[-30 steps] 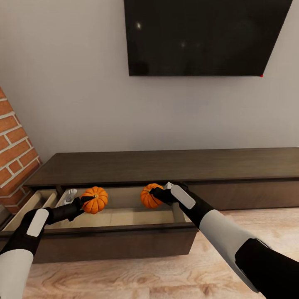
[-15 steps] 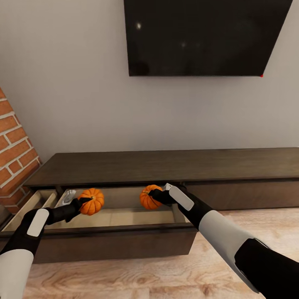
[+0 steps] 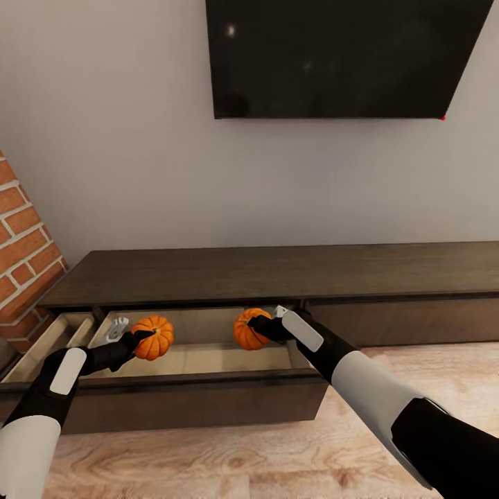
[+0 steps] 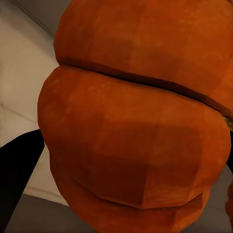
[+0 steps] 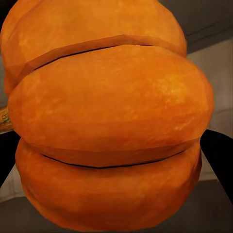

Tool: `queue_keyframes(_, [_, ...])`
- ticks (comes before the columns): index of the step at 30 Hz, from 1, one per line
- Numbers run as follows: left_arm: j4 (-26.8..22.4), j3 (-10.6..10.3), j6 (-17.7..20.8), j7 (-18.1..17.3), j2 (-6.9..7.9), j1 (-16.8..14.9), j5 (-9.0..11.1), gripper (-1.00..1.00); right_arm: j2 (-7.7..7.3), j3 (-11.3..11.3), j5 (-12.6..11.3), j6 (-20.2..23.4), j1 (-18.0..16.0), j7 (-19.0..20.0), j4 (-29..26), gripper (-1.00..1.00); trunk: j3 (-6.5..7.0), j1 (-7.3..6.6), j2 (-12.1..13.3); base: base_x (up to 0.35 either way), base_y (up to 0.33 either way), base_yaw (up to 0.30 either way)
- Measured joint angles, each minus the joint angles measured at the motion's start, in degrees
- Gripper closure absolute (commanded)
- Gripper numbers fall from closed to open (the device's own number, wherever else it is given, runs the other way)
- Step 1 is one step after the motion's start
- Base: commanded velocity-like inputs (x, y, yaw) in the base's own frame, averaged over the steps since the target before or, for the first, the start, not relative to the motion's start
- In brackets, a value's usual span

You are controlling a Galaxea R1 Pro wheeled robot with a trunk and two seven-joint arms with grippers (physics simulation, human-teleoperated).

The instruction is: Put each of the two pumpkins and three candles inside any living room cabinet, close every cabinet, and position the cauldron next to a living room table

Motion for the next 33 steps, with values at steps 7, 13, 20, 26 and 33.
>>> queue_keyframes(7, [-1.13, 0.02, -0.01, -0.03, -0.22, -0.01, 0.23, 1.0, 0.08, 2.09, 0.0, -0.58, 0.0, 0.1, -0.01, 1.0, -1.11, 0.12, -0.07, 0.0, 0.0, 0.0])
queue_keyframes(13, [-1.84, 0.02, -0.01, -0.08, -0.26, -0.01, 0.16, 1.0, 0.97, 4.49, 0.54, -3.44, 0.01, 0.29, 0.42, 1.0, -1.11, 0.12, -0.07, 0.0, 0.0, 0.0])
queue_keyframes(20, [-1.96, 0.02, -0.02, -0.08, -0.27, 0.0, 0.13, 1.0, 4.46, 6.55, 3.26, -7.0, 0.01, 0.75, 4.08, 1.0, -1.11, 0.12, -0.07, 0.0, 0.0, 0.0])
queue_keyframes(26, [-1.81, 0.01, -0.01, 0.01, -0.27, 0.0, 0.12, 1.0, 4.97, 6.68, 4.2, -7.4, 0.0, 0.76, 4.49, 1.0, -1.11, 0.11, -0.08, 0.111, 0.0, 0.0])
queue_keyframes(33, [-1.76, 0.01, -0.01, 0.01, -0.27, 0.02, -0.03, 1.0, 5.0, 6.75, 4.25, -8.21, 0.0, 0.76, 4.53, 1.0, -1.11, 0.12, -0.07, 0.014, 0.0, 0.0])
